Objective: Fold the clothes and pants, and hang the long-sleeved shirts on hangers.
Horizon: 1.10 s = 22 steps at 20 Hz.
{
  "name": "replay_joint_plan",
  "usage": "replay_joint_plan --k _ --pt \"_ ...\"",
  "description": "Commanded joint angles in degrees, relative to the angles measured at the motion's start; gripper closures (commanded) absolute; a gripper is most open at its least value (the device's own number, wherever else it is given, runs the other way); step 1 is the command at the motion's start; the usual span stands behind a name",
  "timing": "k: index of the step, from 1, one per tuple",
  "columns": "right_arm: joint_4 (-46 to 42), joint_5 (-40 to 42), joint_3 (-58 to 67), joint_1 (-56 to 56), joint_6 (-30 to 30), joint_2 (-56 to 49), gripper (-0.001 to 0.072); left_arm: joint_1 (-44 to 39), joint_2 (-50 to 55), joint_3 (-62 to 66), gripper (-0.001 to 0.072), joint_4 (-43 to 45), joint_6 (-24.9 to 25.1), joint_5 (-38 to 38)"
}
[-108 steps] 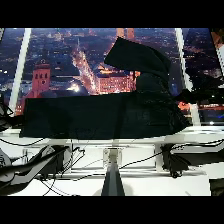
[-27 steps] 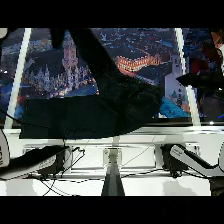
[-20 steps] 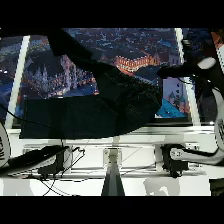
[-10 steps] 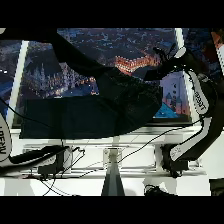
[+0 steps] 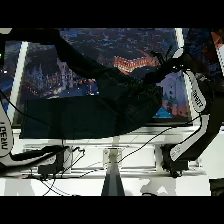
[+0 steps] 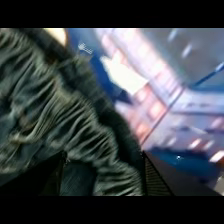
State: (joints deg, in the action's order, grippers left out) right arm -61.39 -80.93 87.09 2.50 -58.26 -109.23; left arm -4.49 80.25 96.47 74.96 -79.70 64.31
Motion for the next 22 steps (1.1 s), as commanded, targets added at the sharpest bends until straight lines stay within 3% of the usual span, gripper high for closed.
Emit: replay_joint_plan --k 1,2,3,4,5,9,13,18,22 --pt "2.84 -6.86 -1.84 -0.04 1.44 -0.15 0.0206 0.07 0.26 -0.02 0.0683 0.02 0.00 0.00" --pt "4.28 -7.85 -2.51 -0.04 2.25 -0.17 0.0233 0.07 0.26 -0.02 0.0683 0.02 0.00 0.00" --pt "5.75 -7.89 -2.99 -0.07 4.15 -0.17 0.0333 0.07 0.26 -0.02 0.0683 0.02 0.02 0.00" --pt "6.73 -6.86 -3.06 -0.04 6.75 -0.17 0.0540 0.07 0.26 -0.02 0.0683 0.04 0.00 -0.02" --pt "7.80 -4.96 -3.04 -0.04 7.93 -0.15 0.0673 0.07 0.26 -0.02 0.0683 0.04 0.00 -0.02" --pt "11.67 1.01 -2.91 0.17 8.33 1.40 0.0681 0.07 0.26 -0.02 0.0683 0.04 0.00 -0.17" --pt "8.92 3.65 -1.81 4.31 8.20 8.20 0.0681 0.57 0.20 -0.02 0.0683 0.11 0.28 -0.15" --pt "1.22 2.89 -3.30 17.90 0.52 19.37 0.0681 1.86 0.17 -0.02 0.0683 0.74 0.22 1.42" --pt "1.09 2.34 -15.21 30.77 -1.25 29.40 0.0681 1.97 1.95 -0.04 0.0683 3.52 0.22 8.70"
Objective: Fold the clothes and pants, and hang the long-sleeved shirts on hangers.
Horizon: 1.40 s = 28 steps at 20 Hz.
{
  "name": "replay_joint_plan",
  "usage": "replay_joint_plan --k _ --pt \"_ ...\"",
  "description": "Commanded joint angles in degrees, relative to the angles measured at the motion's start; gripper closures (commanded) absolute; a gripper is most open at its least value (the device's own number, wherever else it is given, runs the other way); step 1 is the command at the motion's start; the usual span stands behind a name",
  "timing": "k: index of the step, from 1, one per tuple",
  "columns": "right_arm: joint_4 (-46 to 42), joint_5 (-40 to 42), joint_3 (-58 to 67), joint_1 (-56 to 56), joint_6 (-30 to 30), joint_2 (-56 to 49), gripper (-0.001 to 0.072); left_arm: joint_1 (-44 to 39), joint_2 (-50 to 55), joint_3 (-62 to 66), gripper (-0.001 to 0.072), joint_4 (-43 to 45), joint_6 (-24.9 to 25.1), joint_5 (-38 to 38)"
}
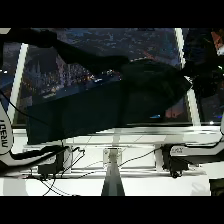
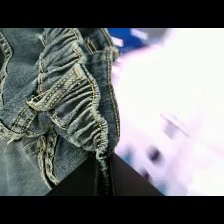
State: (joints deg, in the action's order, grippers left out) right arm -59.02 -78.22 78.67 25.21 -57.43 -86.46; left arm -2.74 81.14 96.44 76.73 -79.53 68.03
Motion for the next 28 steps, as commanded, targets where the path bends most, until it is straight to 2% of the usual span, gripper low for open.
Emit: replay_joint_plan --k 1,6,8,11,16,19,24,28 --pt "-1.31 0.24 -11.32 10.45 -1.95 9.27 0.0682 0.22 2.10 -0.02 0.0683 1.75 0.04 7.19" --pt "-1.57 8.28 -31.78 20.61 0.09 25.55 0.0681 0.72 8.09 -0.02 0.0683 4.35 2.21 17.18" --pt "-2.29 11.06 -34.36 24.63 0.07 31.91 0.0680 1.79 8.04 0.04 0.0683 7.63 2.40 17.00" --pt "-2.75 14.19 -34.51 28.04 -0.24 36.59 0.0680 5.90 4.94 0.13 0.0683 5.03 0.70 9.42" --pt "-2.95 18.32 -34.80 28.13 -0.61 36.22 0.0680 16.28 -3.61 0.13 0.0683 -6.73 -3.13 -6.80" --pt "-2.97 19.43 -34.80 28.13 -0.63 36.22 0.0680 20.68 -7.37 0.13 0.0683 -9.88 -3.15 -10.93" --pt "-4.50 19.78 -34.82 28.13 -0.66 36.22 0.0680 24.44 -9.05 0.11 0.0683 -9.66 -3.17 -9.38" --pt "-6.25 20.48 -34.82 28.13 -1.99 36.22 0.0680 24.76 -7.78 0.04 0.0683 0.15 -3.17 0.46"
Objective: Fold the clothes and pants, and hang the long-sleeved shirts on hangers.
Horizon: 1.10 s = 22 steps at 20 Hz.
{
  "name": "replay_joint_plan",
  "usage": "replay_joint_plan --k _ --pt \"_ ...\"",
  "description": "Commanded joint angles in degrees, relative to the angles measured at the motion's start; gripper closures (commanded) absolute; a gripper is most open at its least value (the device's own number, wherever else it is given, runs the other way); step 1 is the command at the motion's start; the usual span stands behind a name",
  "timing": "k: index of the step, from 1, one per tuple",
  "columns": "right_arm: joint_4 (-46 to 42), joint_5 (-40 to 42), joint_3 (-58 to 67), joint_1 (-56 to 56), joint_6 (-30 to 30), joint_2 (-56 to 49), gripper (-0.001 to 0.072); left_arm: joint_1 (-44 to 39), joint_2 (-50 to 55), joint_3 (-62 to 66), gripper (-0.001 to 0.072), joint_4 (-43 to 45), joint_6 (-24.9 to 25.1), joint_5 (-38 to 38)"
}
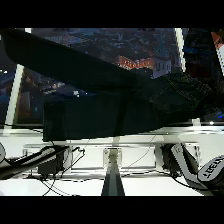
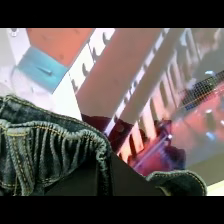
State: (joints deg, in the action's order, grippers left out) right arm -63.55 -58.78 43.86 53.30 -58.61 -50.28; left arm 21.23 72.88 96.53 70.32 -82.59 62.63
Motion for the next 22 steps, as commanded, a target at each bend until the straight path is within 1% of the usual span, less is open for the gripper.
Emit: replay_joint_plan --k 1,3,4,5,7,8,11,13,16,17,19,20,21,22 --pt "-1.73 1.03 0.00 0.04 -0.79 0.04 0.0680 0.76 1.64 -0.07 0.0683 9.05 -0.11 10.47" --pt "-1.70 0.98 0.00 0.04 -0.76 0.04 0.0681 0.76 5.44 -0.13 0.0683 10.19 0.04 19.32" --pt "-1.70 0.92 0.00 0.04 -0.76 0.04 0.0681 0.55 7.61 -0.46 0.0683 9.49 0.07 21.46" --pt "-1.70 0.83 0.00 0.04 -0.76 0.04 0.0681 0.50 9.66 -1.60 0.0683 7.10 0.07 21.09" --pt "-1.70 0.42 0.00 0.04 -0.74 0.04 0.0681 0.13 13.70 -2.91 0.0683 -1.29 0.22 18.56" --pt "-1.73 0.28 0.00 0.04 -0.72 0.04 0.0681 -0.07 15.65 -2.91 0.0683 -5.60 0.96 16.13" --pt "-1.73 0.31 0.00 0.04 -0.68 0.04 0.0681 -0.50 19.47 -2.91 0.0683 -16.68 1.60 3.69" --pt "-1.73 0.31 0.00 0.04 -0.68 0.04 0.0681 -1.42 21.77 -2.91 0.0683 -21.66 6.71 -2.54" --pt "-1.73 0.31 0.00 0.04 -0.68 0.04 0.0681 -2.75 24.76 -2.89 0.0683 -26.43 16.26 -7.74" --pt "-1.73 0.33 0.00 0.04 -0.68 0.04 0.0681 -3.21 25.62 -2.89 0.0683 -27.17 18.60 -9.20" --pt "-1.73 0.24 0.00 0.04 -0.70 0.04 0.0680 -4.04 27.12 -2.91 0.0673 -27.08 21.70 -10.64" --pt "-1.70 0.09 0.00 0.04 -0.70 0.04 0.0681 -4.24 27.76 -2.91 0.0506 -27.06 23.96 -10.62" --pt "-1.70 -0.02 0.00 0.04 -0.70 0.04 0.0680 -4.22 28.30 -2.91 0.0141 -26.99 25.11 -10.58" --pt "-1.73 -0.15 0.00 0.04 -0.70 0.04 0.0680 -4.07 28.50 -2.91 0.0003 -26.82 24.98 -10.64"
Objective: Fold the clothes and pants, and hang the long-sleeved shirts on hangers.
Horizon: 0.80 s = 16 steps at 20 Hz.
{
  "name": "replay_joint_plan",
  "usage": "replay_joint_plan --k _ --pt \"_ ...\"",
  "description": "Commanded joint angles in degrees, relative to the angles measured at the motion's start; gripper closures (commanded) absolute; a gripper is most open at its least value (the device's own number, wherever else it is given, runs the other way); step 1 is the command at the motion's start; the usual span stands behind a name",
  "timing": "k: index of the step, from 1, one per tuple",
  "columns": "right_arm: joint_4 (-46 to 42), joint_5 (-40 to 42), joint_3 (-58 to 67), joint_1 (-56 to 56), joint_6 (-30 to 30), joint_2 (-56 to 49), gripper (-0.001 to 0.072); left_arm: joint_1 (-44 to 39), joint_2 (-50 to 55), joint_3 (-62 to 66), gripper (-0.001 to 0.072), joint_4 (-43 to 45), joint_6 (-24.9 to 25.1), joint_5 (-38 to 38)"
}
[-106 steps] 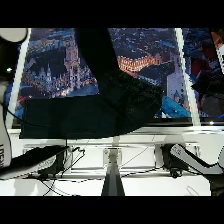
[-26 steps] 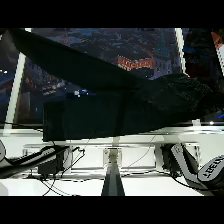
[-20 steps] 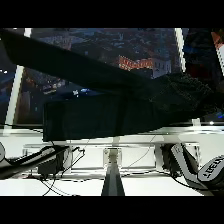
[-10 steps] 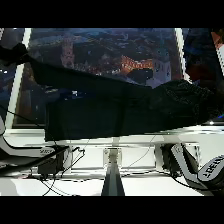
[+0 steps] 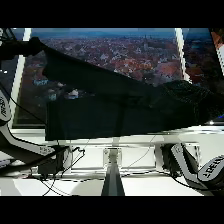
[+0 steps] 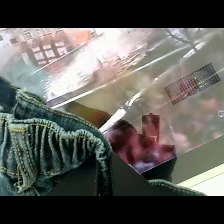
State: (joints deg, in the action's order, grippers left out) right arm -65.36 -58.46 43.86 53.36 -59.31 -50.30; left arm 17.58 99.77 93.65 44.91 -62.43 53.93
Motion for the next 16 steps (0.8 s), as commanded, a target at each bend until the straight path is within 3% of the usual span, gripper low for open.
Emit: replay_joint_plan --k 1,5,6,7,9,16 --pt "0.09 -0.50 0.00 -0.02 0.00 0.07 0.0680 0.20 1.51 0.00 0.0011 -0.79 4.79 -1.84" --pt "0.09 -0.48 0.00 -0.02 0.02 0.07 0.0680 5.44 1.20 -0.02 0.0011 0.35 0.61 5.22" --pt "0.09 -0.48 0.02 -0.02 0.02 0.07 0.0680 7.10 1.18 -0.02 0.0017 2.40 -1.66 8.20" --pt "0.07 -0.39 0.02 -0.02 0.13 0.07 0.0680 8.72 1.20 -0.07 0.0076 6.14 -4.48 10.16" --pt "0.04 -0.42 0.00 -0.02 0.42 0.07 0.0680 10.93 1.18 -1.09 0.0085 12.55 -8.09 12.17" --pt "0.00 -0.39 0.02 -0.02 0.42 0.07 0.0680 10.95 2.91 -10.75 0.0088 12.94 -7.82 9.97"
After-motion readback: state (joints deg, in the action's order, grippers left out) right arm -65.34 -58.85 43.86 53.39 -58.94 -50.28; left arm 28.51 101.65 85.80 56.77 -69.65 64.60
